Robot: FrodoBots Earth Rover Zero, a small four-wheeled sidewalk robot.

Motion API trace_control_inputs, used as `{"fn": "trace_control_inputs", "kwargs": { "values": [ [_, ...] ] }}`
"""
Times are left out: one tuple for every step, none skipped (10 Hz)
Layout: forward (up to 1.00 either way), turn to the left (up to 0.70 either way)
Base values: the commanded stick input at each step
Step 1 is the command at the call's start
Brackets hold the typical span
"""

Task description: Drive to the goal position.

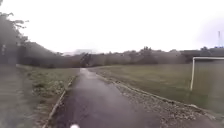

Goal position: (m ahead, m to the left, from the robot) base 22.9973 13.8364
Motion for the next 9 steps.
{"fn": "trace_control_inputs", "kwargs": {
  "values": [
    [0.7,0.33],
    [0.7,0.35],
    [0.7,0.35],
    [0.7,0.35],
    [0.7,0.35],
    [0.7,0.35],
    [0.7,0.35],
    [0.7,0.35],
    [0.7,0.35]
  ]
}}
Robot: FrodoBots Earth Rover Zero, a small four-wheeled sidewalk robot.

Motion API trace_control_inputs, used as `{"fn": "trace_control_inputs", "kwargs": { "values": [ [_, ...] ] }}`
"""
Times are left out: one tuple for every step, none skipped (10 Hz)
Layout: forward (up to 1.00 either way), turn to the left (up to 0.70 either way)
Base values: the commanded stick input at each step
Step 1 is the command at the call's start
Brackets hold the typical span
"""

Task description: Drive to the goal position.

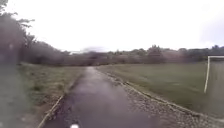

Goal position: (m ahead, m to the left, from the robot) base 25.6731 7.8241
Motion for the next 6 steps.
{"fn": "trace_control_inputs", "kwargs": {
  "values": [
    [0.7,0.24],
    [0.7,0.01],
    [0.7,0.0],
    [0.7,0.0],
    [0.7,0.0],
    [0.7,0.0]
  ]
}}
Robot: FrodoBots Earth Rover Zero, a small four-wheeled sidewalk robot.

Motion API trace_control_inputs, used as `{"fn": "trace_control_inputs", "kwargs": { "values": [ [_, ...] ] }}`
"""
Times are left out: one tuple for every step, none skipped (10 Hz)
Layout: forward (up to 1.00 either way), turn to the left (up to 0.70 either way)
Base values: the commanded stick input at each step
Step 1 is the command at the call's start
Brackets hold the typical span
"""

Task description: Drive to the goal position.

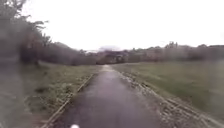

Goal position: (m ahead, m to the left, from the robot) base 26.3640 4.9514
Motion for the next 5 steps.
{"fn": "trace_control_inputs", "kwargs": {
  "values": [
    [0.7,0.0],
    [0.7,0.0],
    [0.7,0.0],
    [0.7,0.0],
    [0.7,0.0]
  ]
}}
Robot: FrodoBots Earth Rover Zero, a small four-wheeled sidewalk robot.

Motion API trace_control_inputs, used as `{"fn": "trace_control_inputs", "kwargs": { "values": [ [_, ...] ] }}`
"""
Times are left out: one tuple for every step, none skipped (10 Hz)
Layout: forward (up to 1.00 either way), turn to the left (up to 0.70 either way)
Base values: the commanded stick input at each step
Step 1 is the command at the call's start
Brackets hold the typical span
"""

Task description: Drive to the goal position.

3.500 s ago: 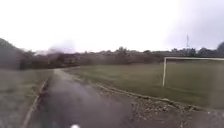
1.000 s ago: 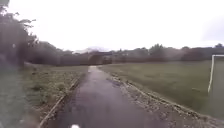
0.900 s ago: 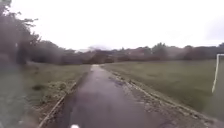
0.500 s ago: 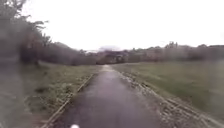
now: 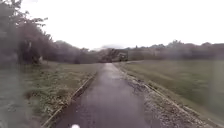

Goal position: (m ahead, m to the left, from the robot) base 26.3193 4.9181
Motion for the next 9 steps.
{"fn": "trace_control_inputs", "kwargs": {
  "values": [
    [0.7,0.0],
    [0.7,0.0],
    [0.7,0.0],
    [0.7,0.0],
    [0.7,0.0],
    [0.7,0.0],
    [0.7,0.0],
    [0.7,0.0],
    [0.7,0.0]
  ]
}}
